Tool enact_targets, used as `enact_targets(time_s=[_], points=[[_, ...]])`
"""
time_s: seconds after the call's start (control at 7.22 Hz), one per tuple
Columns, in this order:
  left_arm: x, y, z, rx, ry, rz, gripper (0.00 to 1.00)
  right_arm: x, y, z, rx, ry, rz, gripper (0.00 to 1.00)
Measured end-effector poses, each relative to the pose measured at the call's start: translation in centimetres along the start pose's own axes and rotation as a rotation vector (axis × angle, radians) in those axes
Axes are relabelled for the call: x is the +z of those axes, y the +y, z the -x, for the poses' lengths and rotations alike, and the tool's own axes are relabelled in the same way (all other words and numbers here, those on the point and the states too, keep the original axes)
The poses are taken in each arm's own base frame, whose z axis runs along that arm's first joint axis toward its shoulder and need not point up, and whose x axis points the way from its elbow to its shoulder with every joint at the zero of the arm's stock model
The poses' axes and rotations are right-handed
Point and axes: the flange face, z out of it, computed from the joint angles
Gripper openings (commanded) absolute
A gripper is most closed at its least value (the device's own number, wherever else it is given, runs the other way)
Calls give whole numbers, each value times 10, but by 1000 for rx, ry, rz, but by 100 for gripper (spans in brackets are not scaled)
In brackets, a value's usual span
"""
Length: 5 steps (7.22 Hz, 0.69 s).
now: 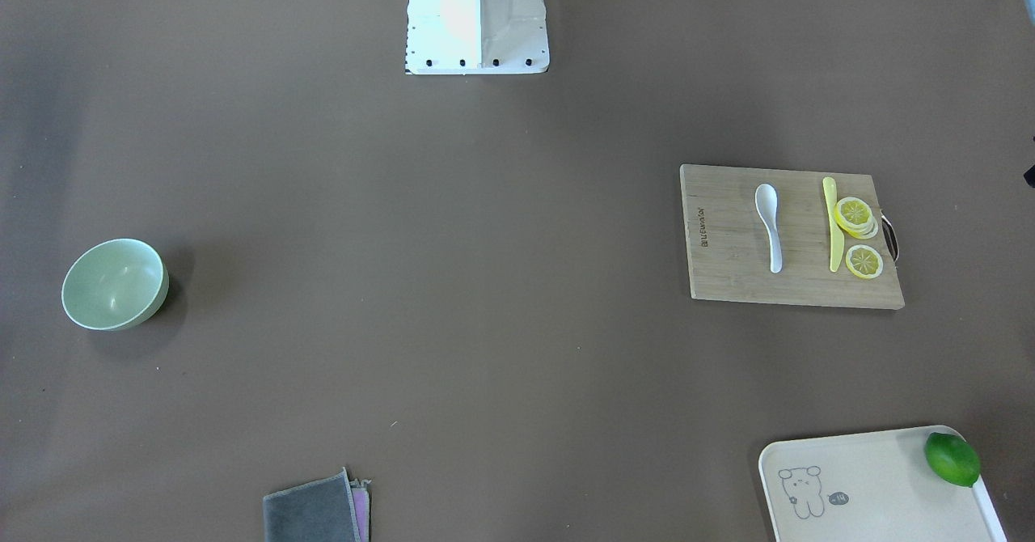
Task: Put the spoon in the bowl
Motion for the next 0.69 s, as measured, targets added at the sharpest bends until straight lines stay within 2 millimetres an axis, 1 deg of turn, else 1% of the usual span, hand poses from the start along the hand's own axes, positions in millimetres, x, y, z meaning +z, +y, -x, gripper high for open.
enact_targets(time_s=[0.14,0.55,0.69], points=[[4,5,0,19,-10,-15,98,0,0,0,-2,-1,-2,100],[21,34,16,19,-19,-9,98,0,0,0,-19,-3,-16,100],[26,38,14,17,-13,2,97,0,1,0,-20,-4,-18,100]])
